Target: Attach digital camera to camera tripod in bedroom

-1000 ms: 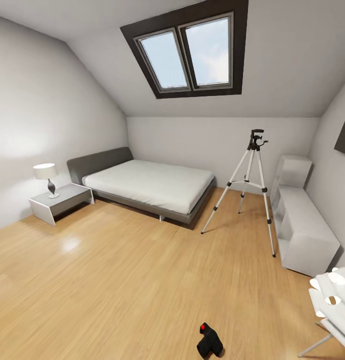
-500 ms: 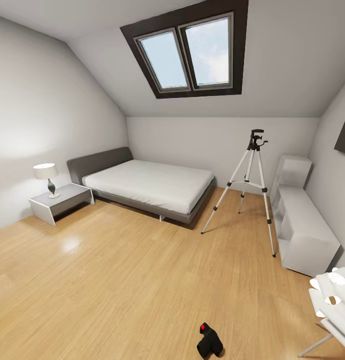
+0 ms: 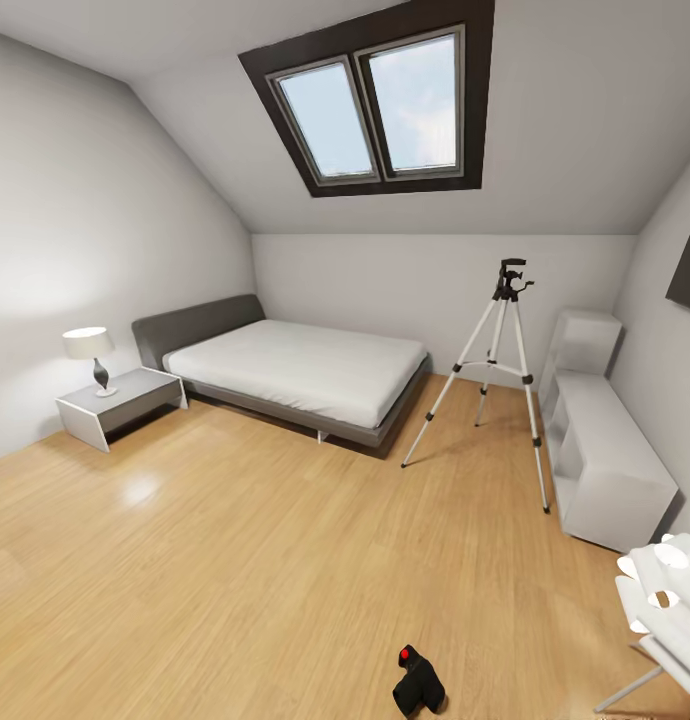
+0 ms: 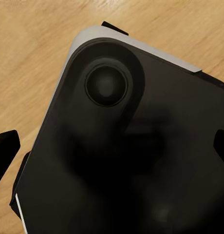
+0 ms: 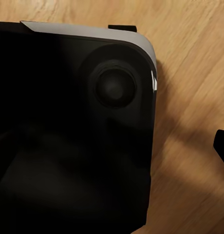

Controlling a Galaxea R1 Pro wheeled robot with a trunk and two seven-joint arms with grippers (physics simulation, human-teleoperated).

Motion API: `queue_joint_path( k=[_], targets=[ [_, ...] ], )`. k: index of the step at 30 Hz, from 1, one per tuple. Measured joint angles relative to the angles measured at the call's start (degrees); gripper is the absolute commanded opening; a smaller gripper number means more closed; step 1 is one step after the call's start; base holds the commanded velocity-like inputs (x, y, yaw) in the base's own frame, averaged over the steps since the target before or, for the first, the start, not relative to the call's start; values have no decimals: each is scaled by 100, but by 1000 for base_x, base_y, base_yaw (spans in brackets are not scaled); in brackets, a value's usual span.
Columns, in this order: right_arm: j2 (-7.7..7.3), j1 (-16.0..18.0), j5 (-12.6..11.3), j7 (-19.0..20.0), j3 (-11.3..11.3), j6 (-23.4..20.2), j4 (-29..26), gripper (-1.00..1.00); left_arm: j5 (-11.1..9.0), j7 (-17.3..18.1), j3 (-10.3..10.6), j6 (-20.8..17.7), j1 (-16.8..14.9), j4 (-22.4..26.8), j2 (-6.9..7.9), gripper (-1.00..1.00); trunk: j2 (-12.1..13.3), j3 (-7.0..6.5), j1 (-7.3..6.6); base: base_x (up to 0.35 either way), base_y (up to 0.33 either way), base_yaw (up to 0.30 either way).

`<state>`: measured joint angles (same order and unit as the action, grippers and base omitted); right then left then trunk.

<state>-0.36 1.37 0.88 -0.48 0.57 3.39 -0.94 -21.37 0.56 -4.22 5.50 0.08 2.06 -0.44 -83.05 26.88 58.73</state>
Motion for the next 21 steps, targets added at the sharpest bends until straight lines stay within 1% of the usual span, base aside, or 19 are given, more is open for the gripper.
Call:
queue_joint_path(
  k=[16,21],
  targets=[
    [6,-2,0,0,-1,26,-1,100,0,0,-2,-4,0,1,1,100,0,0,0,0,0,-226],
    [2,0,0,0,0,24,0,100,-1,-4,-2,-2,0,0,-3,100,0,0,0,0,0,-113]
  ],
)
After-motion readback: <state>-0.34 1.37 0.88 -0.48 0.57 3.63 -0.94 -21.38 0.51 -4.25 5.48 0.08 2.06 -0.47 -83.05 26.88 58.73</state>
